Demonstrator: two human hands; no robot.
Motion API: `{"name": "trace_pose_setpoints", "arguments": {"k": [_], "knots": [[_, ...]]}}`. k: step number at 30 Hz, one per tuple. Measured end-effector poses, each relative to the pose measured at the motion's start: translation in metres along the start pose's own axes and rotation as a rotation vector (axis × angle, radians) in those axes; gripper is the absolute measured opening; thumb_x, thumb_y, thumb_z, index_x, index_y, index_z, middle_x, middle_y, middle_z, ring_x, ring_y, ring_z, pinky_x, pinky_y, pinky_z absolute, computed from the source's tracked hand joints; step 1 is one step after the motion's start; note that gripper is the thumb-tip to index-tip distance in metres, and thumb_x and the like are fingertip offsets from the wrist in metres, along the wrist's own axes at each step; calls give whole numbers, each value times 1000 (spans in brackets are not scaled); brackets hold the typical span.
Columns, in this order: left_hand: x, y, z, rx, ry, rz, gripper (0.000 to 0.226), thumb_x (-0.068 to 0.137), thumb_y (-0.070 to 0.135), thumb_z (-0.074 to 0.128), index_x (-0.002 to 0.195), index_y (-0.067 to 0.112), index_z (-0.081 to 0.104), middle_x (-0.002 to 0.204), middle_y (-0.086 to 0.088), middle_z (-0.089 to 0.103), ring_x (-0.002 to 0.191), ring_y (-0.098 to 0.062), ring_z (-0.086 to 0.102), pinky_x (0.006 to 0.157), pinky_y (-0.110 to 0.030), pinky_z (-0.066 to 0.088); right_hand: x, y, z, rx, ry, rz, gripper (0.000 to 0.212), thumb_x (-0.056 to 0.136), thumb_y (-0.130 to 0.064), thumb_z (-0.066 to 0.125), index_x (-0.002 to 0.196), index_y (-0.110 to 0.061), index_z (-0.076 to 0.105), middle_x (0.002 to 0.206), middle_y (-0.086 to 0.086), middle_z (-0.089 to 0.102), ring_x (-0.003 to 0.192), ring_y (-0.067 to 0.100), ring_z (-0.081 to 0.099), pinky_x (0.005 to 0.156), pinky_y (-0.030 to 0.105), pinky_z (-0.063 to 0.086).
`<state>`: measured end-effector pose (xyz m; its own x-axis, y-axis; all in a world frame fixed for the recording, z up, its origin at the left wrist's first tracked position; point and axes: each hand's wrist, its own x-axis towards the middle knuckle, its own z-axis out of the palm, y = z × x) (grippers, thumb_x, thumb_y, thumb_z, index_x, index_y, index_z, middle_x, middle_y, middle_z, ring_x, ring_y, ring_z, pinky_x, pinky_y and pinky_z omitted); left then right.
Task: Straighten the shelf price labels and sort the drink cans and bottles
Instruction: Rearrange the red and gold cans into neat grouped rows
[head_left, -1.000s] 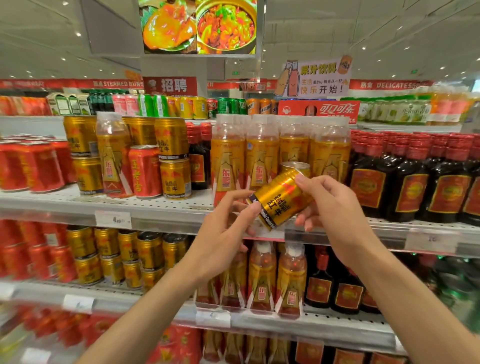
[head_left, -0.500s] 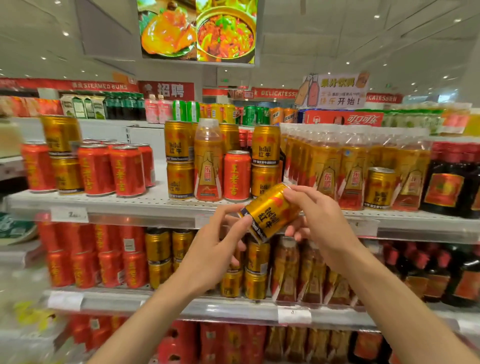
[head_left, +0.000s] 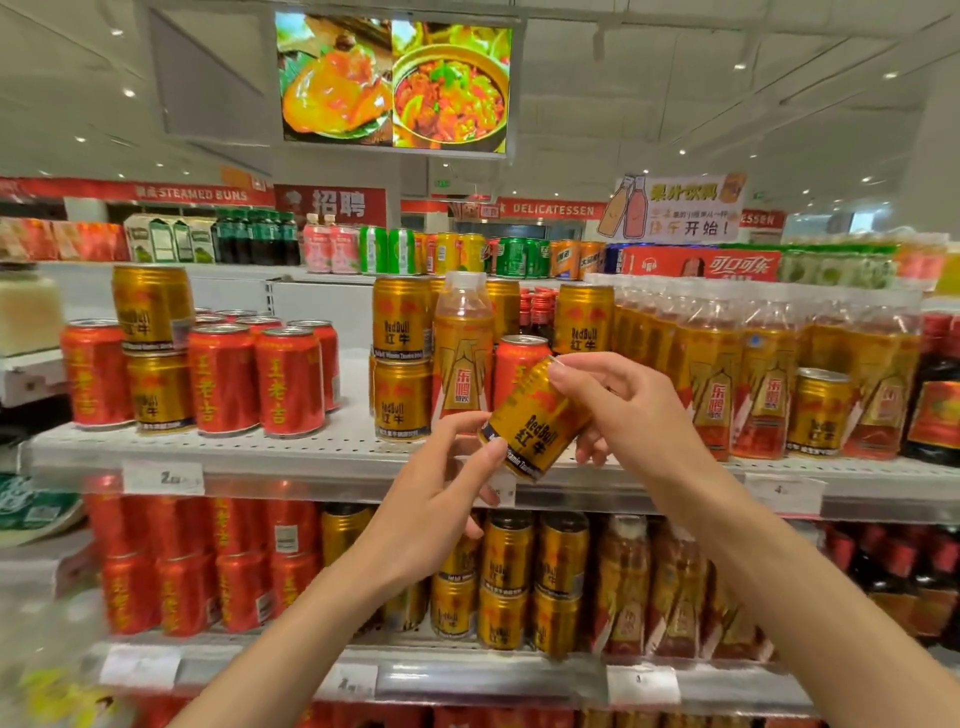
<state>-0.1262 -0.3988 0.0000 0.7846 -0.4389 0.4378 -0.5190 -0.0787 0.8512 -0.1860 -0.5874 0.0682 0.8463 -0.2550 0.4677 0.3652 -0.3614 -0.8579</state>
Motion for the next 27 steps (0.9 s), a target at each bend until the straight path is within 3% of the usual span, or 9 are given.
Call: {"name": "trace_pose_setpoints", "arguments": {"k": [6,13,17,21,24,27], "knots": [[36,8,17,44,-24,10,39,97,48,58,135,39,53,110,7,68,82,-8,71,66,-35,65,25,10,-30,-84,24,-52,29,93,-45,68,116,-27,69,111,-2,72,50,15,64,47,22,49],[65,1,32,131,-92,36,37,98,47,61,133,41,54,120,17,65,86,-8,73,61,-27,62,35,24,-46,-156,90,-43,31,93,-45,68,118,-25,68,113,-1,72,51,15,66,48,25,51],[78,0,25,242,-111,147,44,97,49,63,138,32,58,117,16,68,84,-7,73,68,-31,65,36,23,-46,-183,143,-29,31,93,-44,68,117,-25,69,109,2,72,49,13,64,47,23,48],[90,3,9,417,48,343,36,97,43,64,129,28,61,112,14,61,78,-2,66,73,-23,61,36,24,-43,-230,151,-30,28,91,-43,71,113,-26,70,105,0,73,48,13,64,46,23,49],[98,6,3,607,152,478,40,98,35,66,135,21,58,126,6,54,70,-3,63,68,-25,62,36,28,-43,-230,168,-20,26,89,-44,73,109,-27,71,102,-1,75,47,12,62,48,27,51],[108,12,4,764,139,441,57,100,40,61,150,19,45,147,2,46,87,-15,69,80,-36,63,36,28,-42,-241,167,-26,24,88,-44,74,107,-29,71,102,-4,75,47,10,62,50,26,52]]}}
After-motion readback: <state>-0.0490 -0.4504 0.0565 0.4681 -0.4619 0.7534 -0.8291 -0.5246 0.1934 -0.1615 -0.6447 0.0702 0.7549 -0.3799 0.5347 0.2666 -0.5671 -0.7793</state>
